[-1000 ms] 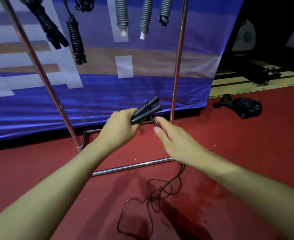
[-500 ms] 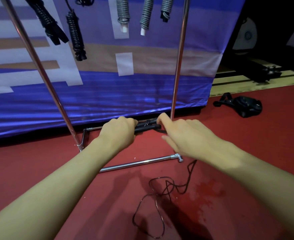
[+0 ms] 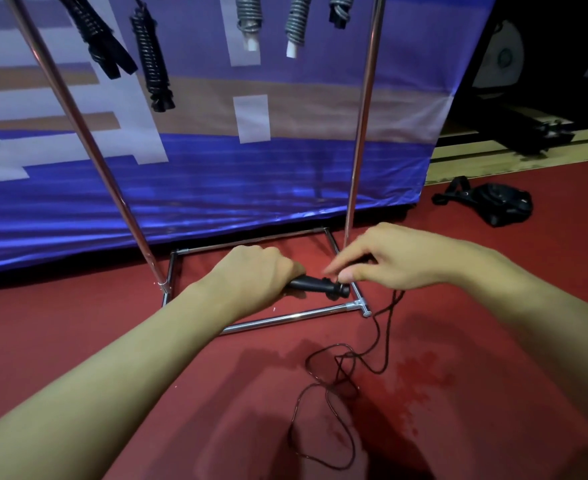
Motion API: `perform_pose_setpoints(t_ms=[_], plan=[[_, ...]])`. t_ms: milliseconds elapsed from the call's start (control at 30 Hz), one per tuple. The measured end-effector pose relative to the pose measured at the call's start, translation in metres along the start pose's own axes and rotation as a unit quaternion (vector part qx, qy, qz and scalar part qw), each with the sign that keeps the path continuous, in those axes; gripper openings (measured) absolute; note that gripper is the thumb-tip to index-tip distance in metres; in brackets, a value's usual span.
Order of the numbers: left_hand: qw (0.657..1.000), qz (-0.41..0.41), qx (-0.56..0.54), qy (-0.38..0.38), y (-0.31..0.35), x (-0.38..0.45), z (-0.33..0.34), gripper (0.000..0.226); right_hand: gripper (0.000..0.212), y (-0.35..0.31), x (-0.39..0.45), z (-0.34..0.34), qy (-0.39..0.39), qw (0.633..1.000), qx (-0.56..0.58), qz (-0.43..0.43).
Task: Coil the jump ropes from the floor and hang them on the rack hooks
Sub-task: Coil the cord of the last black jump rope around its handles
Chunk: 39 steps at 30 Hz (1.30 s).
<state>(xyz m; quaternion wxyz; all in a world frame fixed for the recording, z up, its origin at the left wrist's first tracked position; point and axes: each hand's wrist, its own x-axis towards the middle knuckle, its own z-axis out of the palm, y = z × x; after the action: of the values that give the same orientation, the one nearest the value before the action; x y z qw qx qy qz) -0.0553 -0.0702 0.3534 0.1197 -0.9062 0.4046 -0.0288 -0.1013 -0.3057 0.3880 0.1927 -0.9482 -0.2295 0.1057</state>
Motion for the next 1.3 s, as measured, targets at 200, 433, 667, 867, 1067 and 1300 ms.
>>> perform_pose_setpoints(t_ms=[200, 433, 667, 867, 1067, 1300], plan=[[0.998, 0.02, 0.011, 0.063, -0.001, 0.0, 0.002, 0.008, 0.024, 0.009, -0.001, -0.003, -0.055, 0.989, 0.115, 0.068], [0.982, 0.065, -0.004, 0.177, -0.01, 0.0, 0.002, 0.024, 0.041, 0.012, 0.001, 0.002, -0.077, 0.942, 0.314, 0.089], [0.989, 0.021, -0.016, 0.144, -0.016, 0.0, 0.002, 0.014, 0.026, 0.009, 0.001, 0.013, -0.06, 0.881, 0.446, 0.148], [0.99, 0.029, -0.026, 0.137, -0.009, 0.0, -0.003, 0.002, 0.038, 0.001, 0.002, 0.012, -0.064, 0.86, 0.484, 0.149], [0.99, 0.054, 0.002, 0.132, -0.002, 0.005, 0.016, 0.023, 0.024, -0.001, 0.003, 0.018, -0.117, 0.876, 0.44, 0.16], [0.98, 0.113, -0.067, 0.146, -0.014, 0.003, 0.019, 0.009, 0.033, 0.0, 0.003, 0.022, -0.145, 0.873, 0.445, 0.135]])
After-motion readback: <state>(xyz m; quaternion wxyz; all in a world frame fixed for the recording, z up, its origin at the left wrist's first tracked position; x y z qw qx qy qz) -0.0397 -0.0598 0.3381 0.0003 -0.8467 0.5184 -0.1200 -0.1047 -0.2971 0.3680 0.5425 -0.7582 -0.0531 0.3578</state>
